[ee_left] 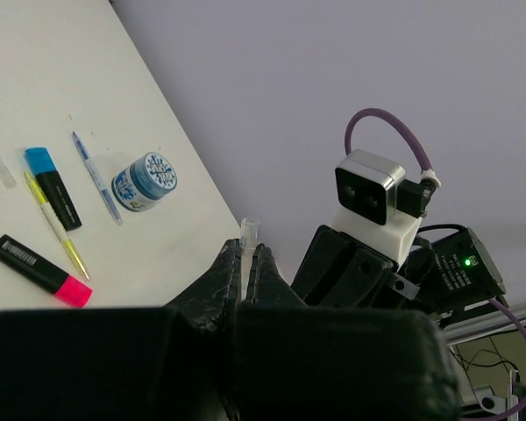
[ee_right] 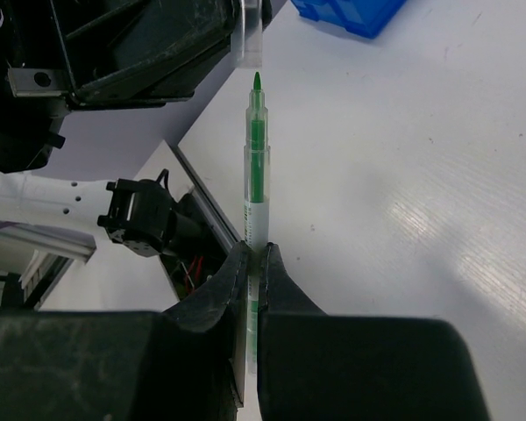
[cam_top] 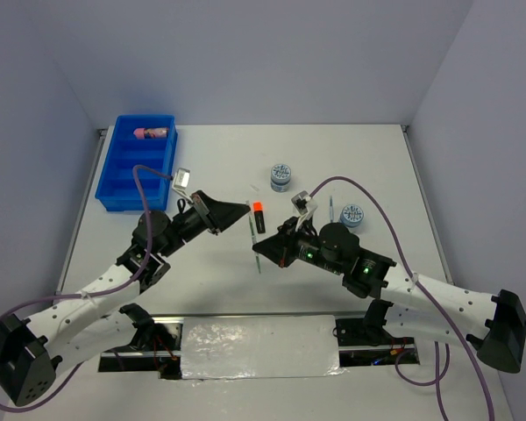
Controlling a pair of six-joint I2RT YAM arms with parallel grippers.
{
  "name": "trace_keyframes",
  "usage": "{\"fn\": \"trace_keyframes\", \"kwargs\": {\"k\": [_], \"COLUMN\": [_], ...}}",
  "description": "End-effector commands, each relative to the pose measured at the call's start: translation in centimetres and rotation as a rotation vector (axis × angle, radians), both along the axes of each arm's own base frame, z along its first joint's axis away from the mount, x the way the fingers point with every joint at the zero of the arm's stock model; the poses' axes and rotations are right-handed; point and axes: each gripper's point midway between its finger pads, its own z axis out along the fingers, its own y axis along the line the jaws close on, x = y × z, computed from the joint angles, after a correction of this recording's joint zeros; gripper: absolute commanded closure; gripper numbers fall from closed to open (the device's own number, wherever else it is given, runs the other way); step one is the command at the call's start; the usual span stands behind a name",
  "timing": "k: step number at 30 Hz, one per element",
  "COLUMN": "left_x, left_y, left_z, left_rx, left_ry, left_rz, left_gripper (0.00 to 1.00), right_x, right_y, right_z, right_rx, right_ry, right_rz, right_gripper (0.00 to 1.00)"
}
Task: Sort the stationery into containers
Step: Close the pen cap on the pen.
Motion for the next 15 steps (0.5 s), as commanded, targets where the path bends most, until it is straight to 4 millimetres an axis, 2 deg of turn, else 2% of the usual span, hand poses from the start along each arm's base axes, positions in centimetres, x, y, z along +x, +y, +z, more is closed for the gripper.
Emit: {"fn": "trace_keyframes", "kwargs": {"k": [1, 8, 15], "left_x": [0.24, 0.38, 0.27], "left_y": [0.08, 0.01, -0.13], "left_z": [3.21, 3.69, 3.0], "left_rx": [-0.034, -0.041, -0.031], "left_ry": [-0.093, -0.103, -0.096], "left_rz": [0.02, 0.02, 0.009], "left_gripper": [1.0, 1.0, 1.0], "right_x": [-0.29, -0.49, 0.09], "right_y": [0.44, 0.52, -0.32], "right_z": [1.97, 1.9, 2.4], "right_rx": [0.037, 0.039, 0.035], "right_ry": [-0.036, -0.037, -0.048], "right_rz": [0.015, 0.021, -0.028], "right_gripper": [1.0, 1.0, 1.0]}}
